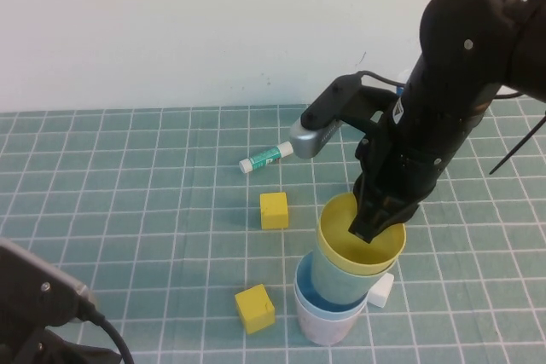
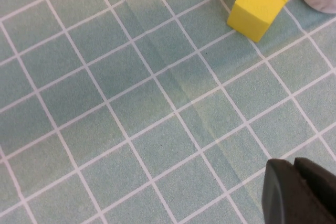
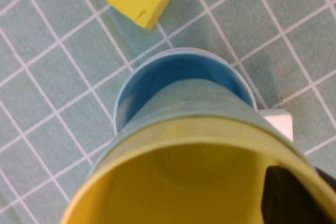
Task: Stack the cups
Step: Place the green cup on the blue cup
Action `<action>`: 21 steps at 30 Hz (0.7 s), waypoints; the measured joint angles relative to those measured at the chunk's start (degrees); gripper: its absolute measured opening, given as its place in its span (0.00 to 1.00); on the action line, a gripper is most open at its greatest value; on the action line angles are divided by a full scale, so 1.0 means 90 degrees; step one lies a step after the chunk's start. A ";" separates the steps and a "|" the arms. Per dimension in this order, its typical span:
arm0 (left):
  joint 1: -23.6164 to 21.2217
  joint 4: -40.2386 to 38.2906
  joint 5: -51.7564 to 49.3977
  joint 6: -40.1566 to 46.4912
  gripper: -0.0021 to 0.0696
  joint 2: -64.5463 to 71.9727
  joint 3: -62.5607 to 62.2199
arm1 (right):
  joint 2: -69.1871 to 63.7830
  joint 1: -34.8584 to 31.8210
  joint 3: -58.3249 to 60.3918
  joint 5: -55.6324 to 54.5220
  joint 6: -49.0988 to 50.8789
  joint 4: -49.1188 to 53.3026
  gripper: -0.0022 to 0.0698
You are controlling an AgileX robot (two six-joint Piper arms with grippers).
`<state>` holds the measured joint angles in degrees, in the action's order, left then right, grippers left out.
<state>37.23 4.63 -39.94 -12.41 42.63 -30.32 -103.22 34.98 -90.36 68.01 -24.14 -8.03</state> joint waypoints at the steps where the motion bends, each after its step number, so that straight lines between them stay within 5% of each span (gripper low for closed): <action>1: 0.0000 0.0000 0.0014 0.0000 0.03 0.0000 0.0000 | 0.0000 0.0000 0.0000 -0.0051 0.0000 -0.0014 0.07; 8: 0.0000 0.0010 0.0067 0.0000 0.03 0.0000 0.0000 | -0.0010 0.0000 -0.0011 -0.0237 0.0011 -0.0054 0.11; 15: 0.0000 0.0025 0.0082 0.0000 0.03 0.0000 0.0000 | -0.0010 0.0000 -0.0048 -0.0289 0.0015 -0.0068 0.34; 21: 0.0000 0.0025 0.0145 0.0000 0.03 0.0000 0.0000 | 0.0323 0.0000 -0.0048 -0.0102 0.0025 -0.0068 0.34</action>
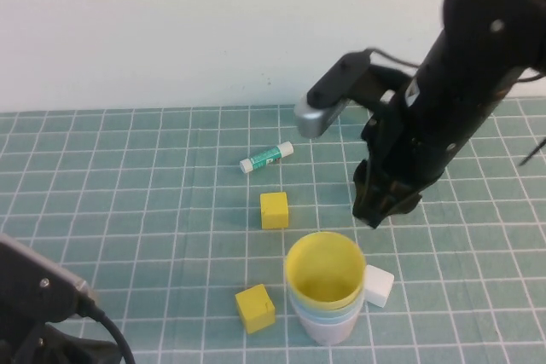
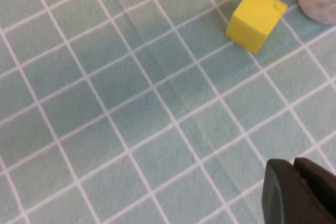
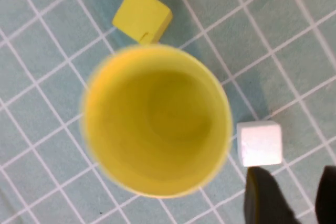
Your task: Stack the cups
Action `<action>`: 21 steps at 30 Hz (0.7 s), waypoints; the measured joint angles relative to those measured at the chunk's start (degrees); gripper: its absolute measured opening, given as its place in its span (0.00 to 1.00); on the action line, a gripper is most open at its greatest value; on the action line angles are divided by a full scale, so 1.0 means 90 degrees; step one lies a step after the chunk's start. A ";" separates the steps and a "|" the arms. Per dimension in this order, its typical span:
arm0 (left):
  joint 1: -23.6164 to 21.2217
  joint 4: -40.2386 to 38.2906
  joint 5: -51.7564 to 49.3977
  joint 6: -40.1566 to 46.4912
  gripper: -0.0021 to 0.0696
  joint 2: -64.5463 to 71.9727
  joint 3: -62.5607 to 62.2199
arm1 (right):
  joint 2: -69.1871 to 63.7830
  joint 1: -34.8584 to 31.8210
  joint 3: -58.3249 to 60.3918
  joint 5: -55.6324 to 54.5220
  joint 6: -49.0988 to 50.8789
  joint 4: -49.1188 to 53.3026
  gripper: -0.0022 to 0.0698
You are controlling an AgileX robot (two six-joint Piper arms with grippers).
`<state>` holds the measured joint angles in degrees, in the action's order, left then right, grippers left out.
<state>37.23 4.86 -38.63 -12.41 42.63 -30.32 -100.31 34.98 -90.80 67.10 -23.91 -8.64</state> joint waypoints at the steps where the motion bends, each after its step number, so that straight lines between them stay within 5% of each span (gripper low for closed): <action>1: 0.0000 0.0000 0.0057 0.0000 0.03 0.0000 0.0004 | 0.0134 0.0000 0.0000 0.0000 -0.0012 0.0000 0.33; 9: 0.0000 -0.0078 0.1174 0.0000 0.03 -0.0150 0.0457 | 0.2339 0.0000 0.1004 -0.0965 -0.0591 -0.0288 0.22; 21: 0.0000 0.0043 0.1953 0.0312 0.03 -0.1300 0.0822 | 0.6092 0.0000 0.4655 -0.3355 -0.2417 -0.1434 0.14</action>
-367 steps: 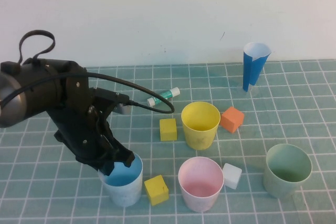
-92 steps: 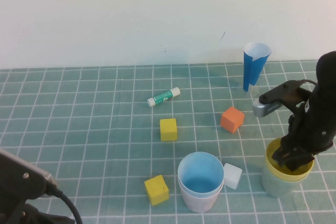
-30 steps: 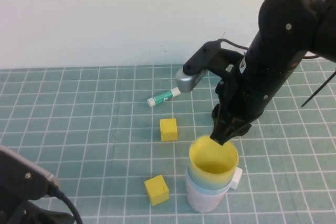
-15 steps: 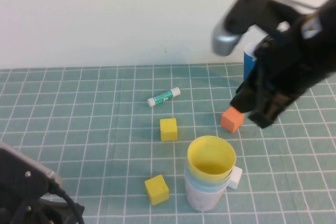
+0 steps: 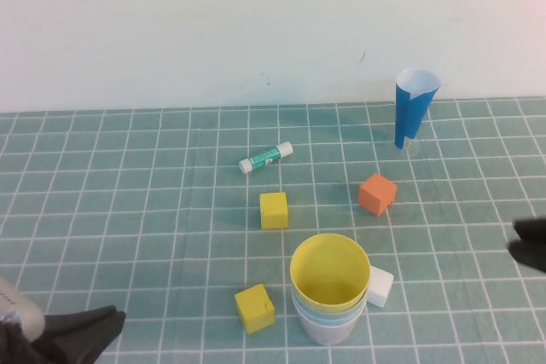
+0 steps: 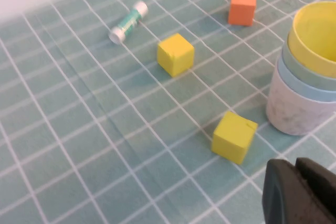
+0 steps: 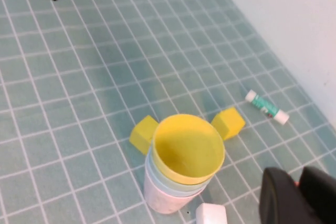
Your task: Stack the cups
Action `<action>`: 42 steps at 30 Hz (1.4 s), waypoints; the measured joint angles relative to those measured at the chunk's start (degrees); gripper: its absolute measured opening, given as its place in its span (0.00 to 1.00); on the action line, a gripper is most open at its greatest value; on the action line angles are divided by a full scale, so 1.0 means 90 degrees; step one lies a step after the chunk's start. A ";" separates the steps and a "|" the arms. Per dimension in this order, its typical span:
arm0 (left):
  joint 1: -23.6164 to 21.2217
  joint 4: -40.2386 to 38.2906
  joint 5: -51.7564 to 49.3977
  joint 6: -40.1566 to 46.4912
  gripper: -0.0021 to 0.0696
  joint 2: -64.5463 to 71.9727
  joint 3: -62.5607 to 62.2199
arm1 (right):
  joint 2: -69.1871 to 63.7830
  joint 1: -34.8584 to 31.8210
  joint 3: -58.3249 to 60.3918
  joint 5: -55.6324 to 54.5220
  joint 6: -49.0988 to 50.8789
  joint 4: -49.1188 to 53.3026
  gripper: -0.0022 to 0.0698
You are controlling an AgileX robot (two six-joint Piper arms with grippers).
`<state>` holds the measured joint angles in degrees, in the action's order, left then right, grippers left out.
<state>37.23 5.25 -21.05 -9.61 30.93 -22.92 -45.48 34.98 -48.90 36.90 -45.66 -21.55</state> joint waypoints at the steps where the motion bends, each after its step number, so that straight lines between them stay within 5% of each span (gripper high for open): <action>1: 0.0000 0.0114 -0.0009 0.0028 0.03 -0.0062 0.0000 | 0.0209 0.0000 0.0193 -0.0078 -0.0080 -0.0072 0.14; 9: 0.0000 0.0313 -0.0009 0.0045 0.03 -0.0107 0.0000 | 0.1482 0.0000 0.1244 -0.0275 -0.0256 -0.0238 0.13; 29: 0.0000 0.0313 -0.0009 0.0060 0.03 -0.0107 0.0000 | 0.1536 0.0000 0.1373 -0.0275 -0.0256 -0.0209 0.13; 36: 0.0000 0.0326 -0.0009 0.0101 0.03 -0.0107 0.0000 | 0.1536 0.0000 0.1409 -0.0203 0.0301 0.1036 0.13; 42: 0.0000 0.0326 -0.0009 0.0101 0.03 -0.0107 0.0000 | 0.1777 -0.0013 0.2288 -0.1775 0.1104 0.2065 0.13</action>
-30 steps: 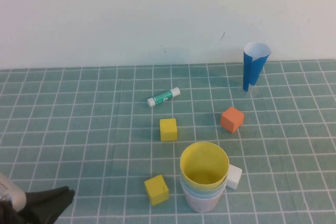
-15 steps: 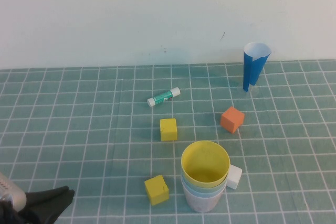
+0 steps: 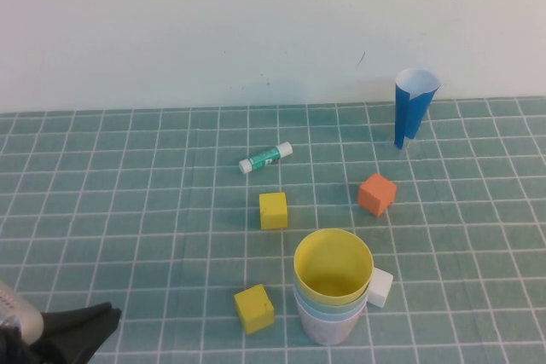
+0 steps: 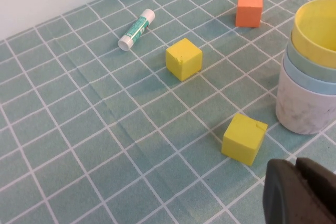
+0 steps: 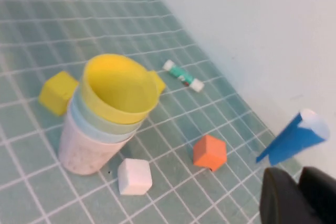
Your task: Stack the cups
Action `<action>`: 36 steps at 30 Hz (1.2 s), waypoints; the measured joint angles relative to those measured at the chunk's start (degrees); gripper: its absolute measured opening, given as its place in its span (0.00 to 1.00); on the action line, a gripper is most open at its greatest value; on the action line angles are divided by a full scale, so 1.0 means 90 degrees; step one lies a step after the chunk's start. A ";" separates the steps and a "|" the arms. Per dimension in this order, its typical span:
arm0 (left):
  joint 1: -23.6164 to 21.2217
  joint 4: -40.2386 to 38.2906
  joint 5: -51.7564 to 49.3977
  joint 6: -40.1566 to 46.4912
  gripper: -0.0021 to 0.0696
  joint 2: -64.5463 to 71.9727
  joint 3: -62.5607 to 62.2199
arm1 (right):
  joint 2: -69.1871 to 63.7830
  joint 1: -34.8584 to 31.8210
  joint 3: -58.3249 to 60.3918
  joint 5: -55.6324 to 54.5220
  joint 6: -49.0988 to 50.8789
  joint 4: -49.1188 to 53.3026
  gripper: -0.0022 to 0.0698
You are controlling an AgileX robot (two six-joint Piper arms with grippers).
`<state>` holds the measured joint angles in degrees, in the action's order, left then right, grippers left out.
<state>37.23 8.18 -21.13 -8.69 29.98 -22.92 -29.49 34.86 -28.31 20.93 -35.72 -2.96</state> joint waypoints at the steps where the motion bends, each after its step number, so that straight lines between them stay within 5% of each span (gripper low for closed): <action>1: 0.0000 0.0000 0.0000 0.0000 0.03 0.0000 0.0000 | 0.0114 -0.0037 0.0307 -0.0323 0.0439 0.0182 0.13; 8: 0.0000 0.0000 0.0000 0.0000 0.03 0.0000 0.0000 | 0.1189 -0.1014 0.1761 -0.0804 0.1652 0.0413 0.13; 21: 0.0000 0.0000 0.0000 0.0000 0.03 0.0000 0.0000 | 0.3162 -0.4342 0.2968 -0.0944 0.2167 0.0674 0.13; 28: 0.0000 0.0000 0.0000 0.0000 0.03 0.0000 0.0000 | 0.3353 -0.4425 0.3323 -0.0725 0.2811 0.0706 0.13; 36: 0.0000 0.0000 0.0000 0.0000 0.03 0.0000 0.0000 | 0.3363 -0.3516 0.3323 -0.0212 0.3480 0.0900 0.13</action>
<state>37.23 8.18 -21.13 -8.69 29.98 -22.92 0.78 3.22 1.60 19.02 -4.41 5.13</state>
